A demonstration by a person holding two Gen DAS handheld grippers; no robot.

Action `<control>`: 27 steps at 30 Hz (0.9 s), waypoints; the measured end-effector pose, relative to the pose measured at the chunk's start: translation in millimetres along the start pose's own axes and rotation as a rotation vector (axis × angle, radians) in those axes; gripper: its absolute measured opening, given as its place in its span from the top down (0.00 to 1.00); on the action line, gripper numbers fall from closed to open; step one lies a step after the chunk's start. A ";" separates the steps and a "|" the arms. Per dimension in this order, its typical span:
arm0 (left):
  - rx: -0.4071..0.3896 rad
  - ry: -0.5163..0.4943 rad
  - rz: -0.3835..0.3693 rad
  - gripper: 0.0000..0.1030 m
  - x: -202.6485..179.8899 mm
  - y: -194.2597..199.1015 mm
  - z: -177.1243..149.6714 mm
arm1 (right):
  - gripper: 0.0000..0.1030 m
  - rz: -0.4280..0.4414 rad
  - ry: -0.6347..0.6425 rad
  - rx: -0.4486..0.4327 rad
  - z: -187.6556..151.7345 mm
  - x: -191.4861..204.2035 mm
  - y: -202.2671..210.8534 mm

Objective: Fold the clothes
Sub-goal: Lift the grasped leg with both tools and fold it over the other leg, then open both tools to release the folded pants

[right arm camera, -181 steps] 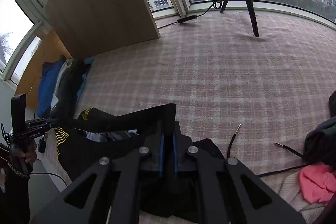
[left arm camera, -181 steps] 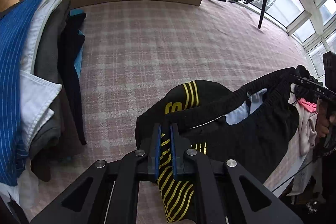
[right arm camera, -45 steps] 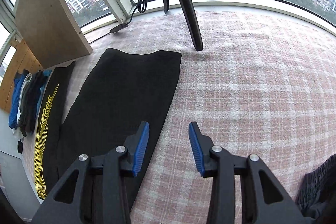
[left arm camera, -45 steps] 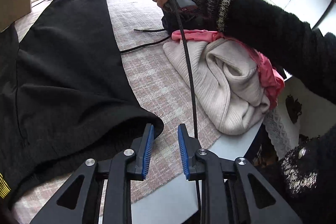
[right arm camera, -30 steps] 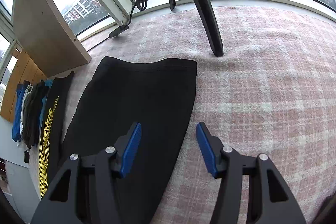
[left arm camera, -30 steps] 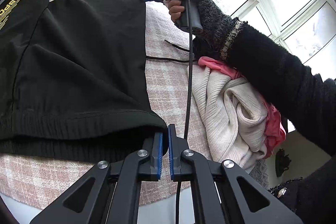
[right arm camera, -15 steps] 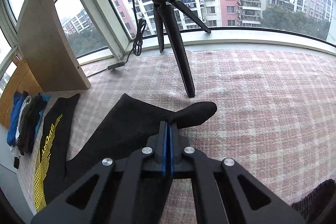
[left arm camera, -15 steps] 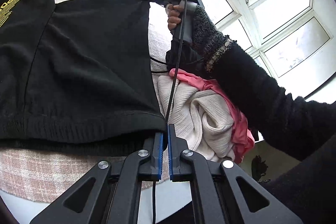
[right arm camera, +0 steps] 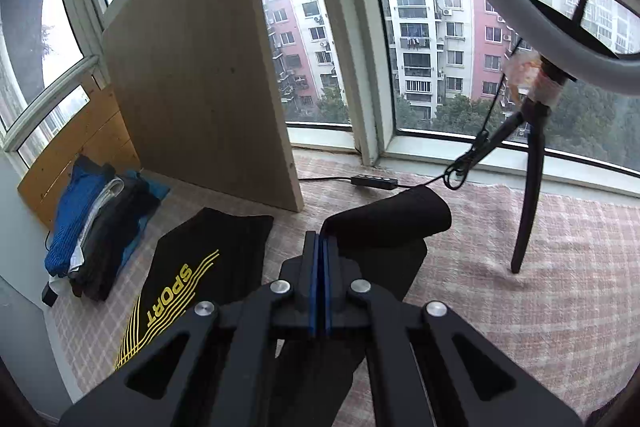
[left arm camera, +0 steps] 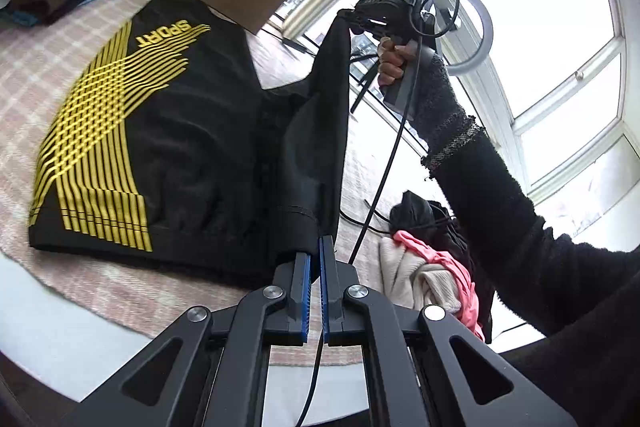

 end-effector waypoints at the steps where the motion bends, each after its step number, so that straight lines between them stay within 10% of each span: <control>1: -0.023 0.019 0.013 0.97 12.1 7.5 5.2 | 0.98 0.010 0.021 0.002 9.3 17.7 -8.8; 15: 0.042 0.165 0.134 0.93 135.3 23.6 51.0 | 0.97 0.031 0.283 0.241 26.1 226.4 -183.0; 19: 0.052 0.101 0.162 0.92 140.9 52.1 63.7 | 0.89 0.109 0.245 0.285 24.1 224.2 -185.7; 21: 0.042 0.072 0.184 0.92 143.6 70.0 73.8 | 0.63 0.236 0.153 0.242 30.2 207.6 -164.6; 27: -0.012 -0.043 0.228 0.92 141.7 67.4 159.8 | 0.62 0.188 0.095 0.117 28.4 154.5 -95.9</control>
Point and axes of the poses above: each gripper's, at about its wrist camera, not at the fingertips, and y roughly against the way its jaws point, x to its left, z to its top, the point moved 3 cm from there along -y, roughly the way its jaws point, and after that the axes turned 14 degrees about y, right-handed, at the moved point
